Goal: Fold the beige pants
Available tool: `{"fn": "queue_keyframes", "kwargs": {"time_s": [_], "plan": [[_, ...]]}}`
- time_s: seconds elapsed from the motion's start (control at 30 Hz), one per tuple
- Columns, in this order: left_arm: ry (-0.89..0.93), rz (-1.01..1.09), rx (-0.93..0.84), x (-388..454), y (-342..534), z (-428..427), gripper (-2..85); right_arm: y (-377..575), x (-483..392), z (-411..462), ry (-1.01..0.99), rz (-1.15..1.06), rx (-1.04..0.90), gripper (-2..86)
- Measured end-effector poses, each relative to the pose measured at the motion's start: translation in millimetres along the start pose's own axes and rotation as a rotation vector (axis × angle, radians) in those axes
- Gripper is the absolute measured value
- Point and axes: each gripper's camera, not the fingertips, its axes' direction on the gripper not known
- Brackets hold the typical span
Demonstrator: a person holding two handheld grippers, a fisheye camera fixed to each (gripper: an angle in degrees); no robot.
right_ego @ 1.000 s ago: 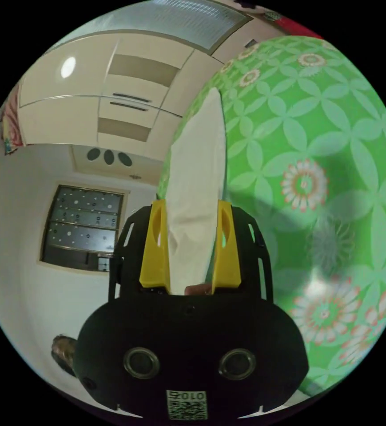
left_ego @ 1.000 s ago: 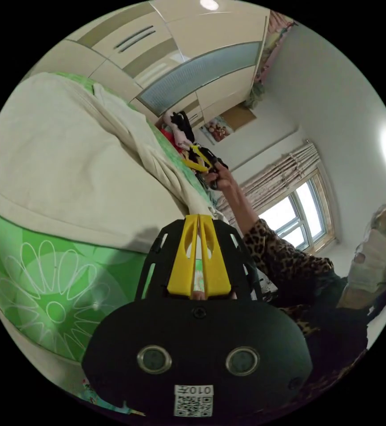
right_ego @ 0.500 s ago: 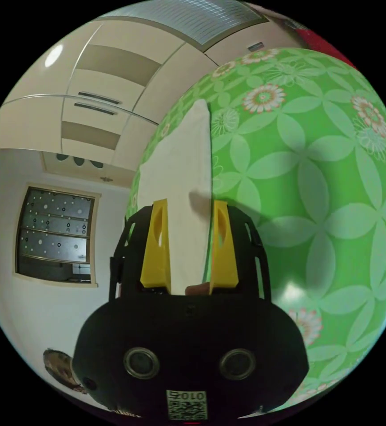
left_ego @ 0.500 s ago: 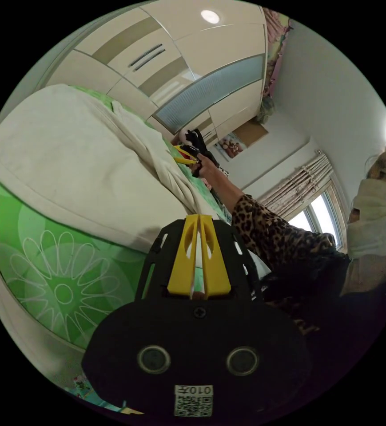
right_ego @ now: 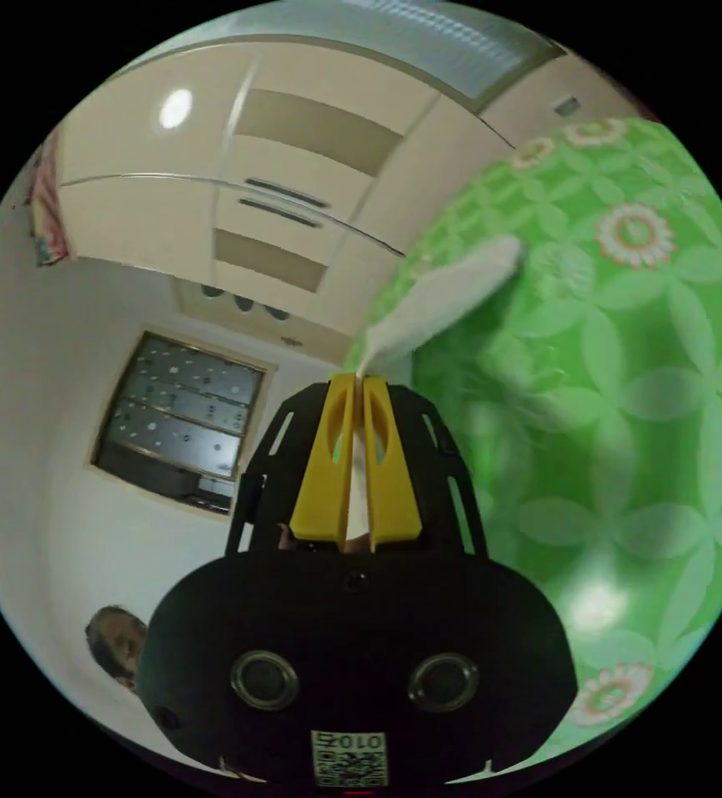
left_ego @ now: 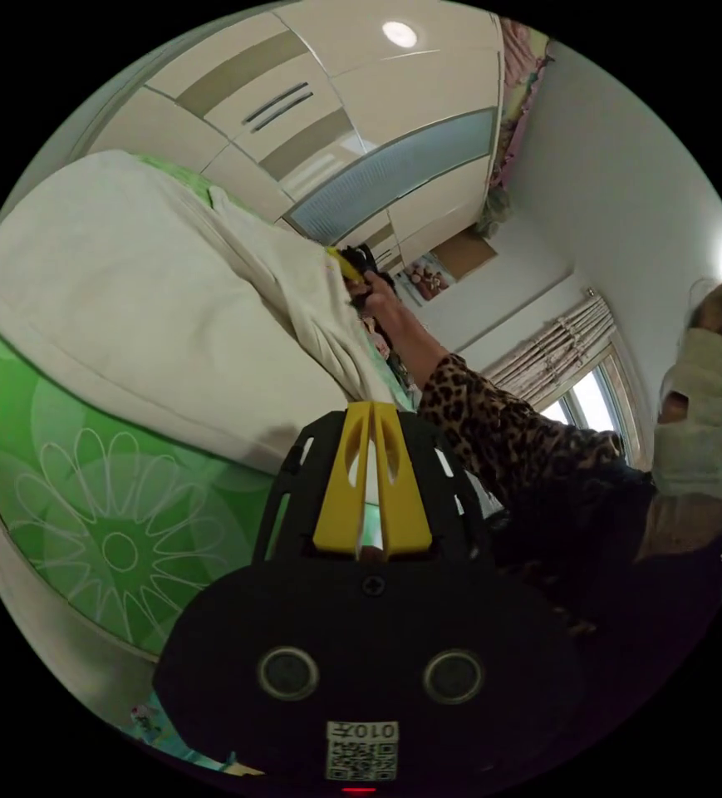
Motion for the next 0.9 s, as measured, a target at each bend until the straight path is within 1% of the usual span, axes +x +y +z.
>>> {"fn": "queue_keyframes", "kwargs": {"time_s": [0.03, 0.07, 0.1, 0.13, 0.17, 0.23, 0.27, 0.33, 0.37, 0.43, 0.47, 0.53, 0.6, 0.63, 0.67, 0.73, 0.77, 0.83, 0.9], "plan": [[-0.004, -0.021, 0.008, -2.8, 3.2, -2.2, -0.2, 1.7, -28.8, 9.5, -0.049, -0.042, -0.002, 4.0], [-0.01, -0.029, 0.011, -4.2, 4.2, -5.7, -0.2, 3.3, -44.8, 16.0, -0.063, -0.06, -0.008, 4.0], [-0.016, -0.017, 0.013, -3.7, 3.5, -8.0, -0.2, 8.8, -81.7, 32.8, -0.078, -0.113, -0.031, 4.0], [-0.064, 0.013, 0.024, -0.9, 0.2, -16.0, -0.2, 18.4, -123.9, 55.2, -0.076, -0.197, -0.074, 4.0], [-0.135, 0.028, 0.055, 0.3, -3.8, -27.6, -0.2, 24.5, -145.2, 68.8, -0.068, -0.239, -0.108, 4.0], [-0.223, 0.016, 0.115, -6.9, -9.8, -47.4, -0.2, 63.4, -226.6, 130.1, 0.013, -0.402, -0.228, 4.0], [-0.243, -0.013, 0.151, -18.7, -14.2, -61.8, -0.2, 76.4, -245.9, 147.6, 0.04, -0.454, -0.259, 4.0], [-0.238, -0.085, 0.197, -42.1, -19.5, -82.0, -0.2, 130.9, -303.1, 226.7, 0.116, -0.607, -0.433, 4.1], [-0.213, -0.136, 0.225, -58.3, -21.4, -94.3, -0.2, 144.1, -311.2, 245.8, 0.118, -0.62, -0.469, 4.1], [-0.193, -0.193, 0.268, -79.6, -21.5, -110.8, -0.2, 191.9, -328.4, 320.0, 0.097, -0.653, -0.609, 4.1], [-0.201, -0.245, 0.306, -93.7, -19.2, -121.0, -0.1, 201.8, -329.2, 338.8, 0.106, -0.651, -0.654, 4.1], [-0.193, -0.338, 0.324, -115.8, -14.9, -131.7, -0.1, 232.1, -314.7, 407.2, 0.175, -0.589, -0.805, 4.1], [-0.158, -0.402, 0.342, -133.5, -8.2, -138.4, -0.1, 245.4, -292.8, 444.5, 0.221, -0.526, -0.899, 4.1], [-0.105, -0.444, 0.344, -144.1, -2.5, -139.6, -0.1, 246.3, -276.8, 457.4, 0.206, -0.439, -0.932, 4.1], [-0.053, -0.472, 0.349, -152.3, 2.8, -140.1, -0.1, 243.9, -270.5, 458.9, 0.177, -0.391, -0.929, 4.1], [0.016, -0.476, 0.372, -159.0, 9.0, -142.2, -0.2, 222.8, -268.8, 441.0, 0.017, -0.287, -0.838, 4.1], [0.033, -0.477, 0.381, -160.2, 11.4, -143.8, -0.2, 216.3, -274.0, 431.8, -0.024, -0.284, -0.798, 4.1], [0.026, -0.451, 0.416, -156.2, 14.6, -149.0, -0.1, 191.3, -304.8, 392.8, -0.104, -0.307, -0.659, 4.0], [-0.004, -0.445, 0.459, -152.2, 19.2, -153.4, -0.1, 182.0, -327.0, 377.4, -0.105, -0.34, -0.633, 4.1]]}}
